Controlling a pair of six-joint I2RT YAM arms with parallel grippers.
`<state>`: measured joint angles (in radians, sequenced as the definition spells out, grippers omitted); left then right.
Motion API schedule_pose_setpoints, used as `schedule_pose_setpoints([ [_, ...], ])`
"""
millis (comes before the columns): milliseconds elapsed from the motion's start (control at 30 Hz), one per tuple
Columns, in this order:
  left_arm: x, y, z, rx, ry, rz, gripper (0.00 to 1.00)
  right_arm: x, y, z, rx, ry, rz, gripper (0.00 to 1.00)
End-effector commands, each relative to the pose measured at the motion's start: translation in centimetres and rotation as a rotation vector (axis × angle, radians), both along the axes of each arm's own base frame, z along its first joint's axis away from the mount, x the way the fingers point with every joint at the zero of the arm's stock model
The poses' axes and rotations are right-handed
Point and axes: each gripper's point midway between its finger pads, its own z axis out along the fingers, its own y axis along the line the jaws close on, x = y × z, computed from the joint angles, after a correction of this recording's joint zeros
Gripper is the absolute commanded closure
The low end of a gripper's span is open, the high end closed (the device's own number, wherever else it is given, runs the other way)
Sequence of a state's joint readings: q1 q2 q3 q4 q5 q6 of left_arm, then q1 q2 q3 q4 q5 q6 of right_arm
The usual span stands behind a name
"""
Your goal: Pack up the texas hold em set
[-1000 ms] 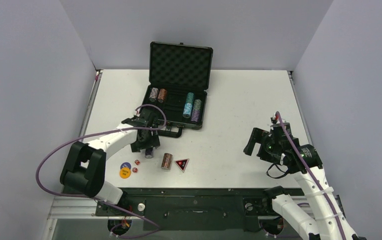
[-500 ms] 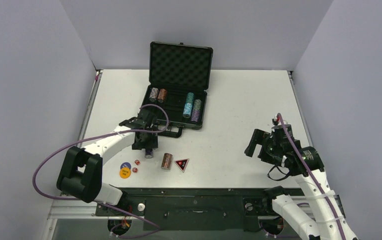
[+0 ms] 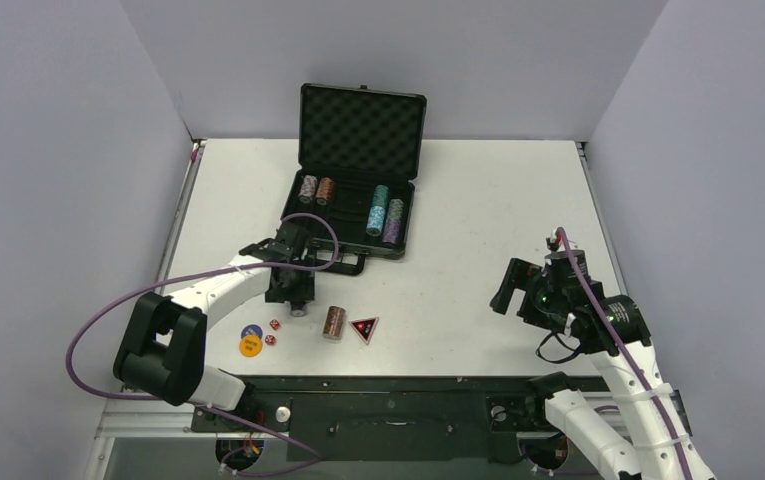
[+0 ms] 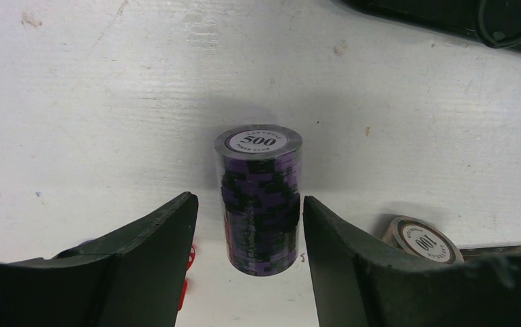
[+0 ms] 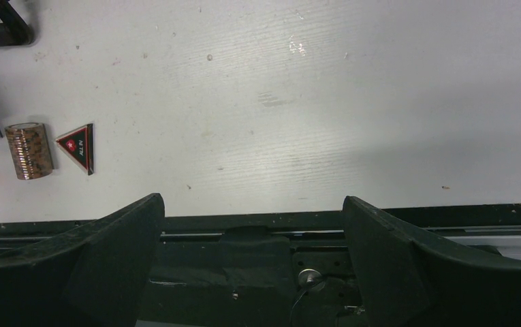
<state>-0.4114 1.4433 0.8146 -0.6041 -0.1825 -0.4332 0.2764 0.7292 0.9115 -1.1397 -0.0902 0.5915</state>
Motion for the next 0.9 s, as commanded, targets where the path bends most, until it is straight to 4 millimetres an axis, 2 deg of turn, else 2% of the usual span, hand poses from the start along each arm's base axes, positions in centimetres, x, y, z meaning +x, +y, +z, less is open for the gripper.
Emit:
schedule_pose_setpoints([
  [0,1.2,-0.5,0.5,-0.019,-0.052,-0.002,0.44,0.3,-0.3,0.3,-0.015,-0.012,-0.018,0.01],
  [667,0.3,-1.2,-0.8,-0.044,-0.016,0.012,0.48,0.7,-0.1,-0.2,-0.015,0.001,-0.013,0.01],
  [767,0.2,-1.3,-1.0,-0.044,-0.01,0.011,0.51,0.7,-0.1,-0.2,-0.016,0.003,-0.011,0.01],
  [867,0.1,-1.5,-1.3,-0.042,-0.003,0.003,0.58,0.7,-0.1,-0.3,-0.017,0.005,-0.008,0.01],
])
